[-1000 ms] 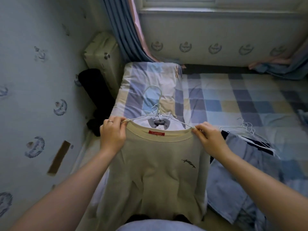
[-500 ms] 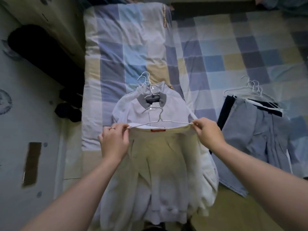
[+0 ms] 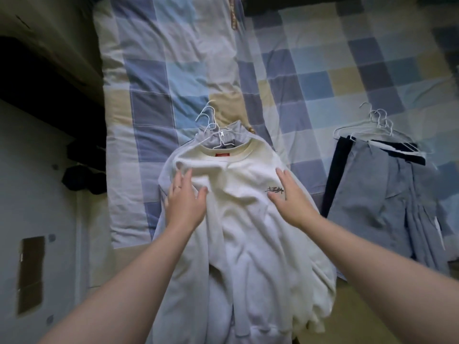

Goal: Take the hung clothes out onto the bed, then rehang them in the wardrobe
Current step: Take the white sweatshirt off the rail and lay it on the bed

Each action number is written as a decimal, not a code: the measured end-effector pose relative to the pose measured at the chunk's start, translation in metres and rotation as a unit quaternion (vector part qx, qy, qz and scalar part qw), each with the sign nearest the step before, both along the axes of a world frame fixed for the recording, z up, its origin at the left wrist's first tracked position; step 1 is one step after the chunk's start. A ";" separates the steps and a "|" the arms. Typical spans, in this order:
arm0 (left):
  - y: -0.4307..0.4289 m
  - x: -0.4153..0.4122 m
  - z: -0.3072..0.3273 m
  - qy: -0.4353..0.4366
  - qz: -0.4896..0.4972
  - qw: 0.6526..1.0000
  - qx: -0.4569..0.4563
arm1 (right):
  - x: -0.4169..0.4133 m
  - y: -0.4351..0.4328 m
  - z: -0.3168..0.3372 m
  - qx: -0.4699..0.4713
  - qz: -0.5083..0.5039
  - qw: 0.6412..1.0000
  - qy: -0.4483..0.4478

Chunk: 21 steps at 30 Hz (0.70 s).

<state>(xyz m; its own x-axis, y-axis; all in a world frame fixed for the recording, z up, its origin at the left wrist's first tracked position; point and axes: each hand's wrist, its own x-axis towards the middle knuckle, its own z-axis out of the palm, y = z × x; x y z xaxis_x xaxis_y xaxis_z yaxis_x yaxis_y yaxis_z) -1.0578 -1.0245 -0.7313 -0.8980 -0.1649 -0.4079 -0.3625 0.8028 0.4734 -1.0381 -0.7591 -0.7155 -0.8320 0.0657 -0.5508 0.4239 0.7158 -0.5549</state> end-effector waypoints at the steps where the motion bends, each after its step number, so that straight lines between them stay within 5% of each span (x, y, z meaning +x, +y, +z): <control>1: 0.003 0.007 0.003 -0.009 -0.013 1.000 -0.002 | 0.013 -0.002 0.004 -0.011 -0.013 1.000 -0.002; 9: 0.042 0.063 0.059 -0.036 -0.101 0.994 -0.005 | 0.099 0.005 0.050 -0.016 -0.059 0.998 -0.019; 21: 0.191 0.132 0.155 0.045 -0.296 0.954 -0.022 | 0.190 0.112 0.156 0.114 -0.083 0.987 0.082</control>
<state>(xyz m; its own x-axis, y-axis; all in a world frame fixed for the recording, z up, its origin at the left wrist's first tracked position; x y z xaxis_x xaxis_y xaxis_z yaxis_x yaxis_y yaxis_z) -0.9254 -0.8331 -0.5765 -0.8704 0.3664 -0.3289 0.2006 0.8740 0.4427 -0.8477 -0.6474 -0.5597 -0.8761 0.3155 -0.3645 0.4637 0.7582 -0.4584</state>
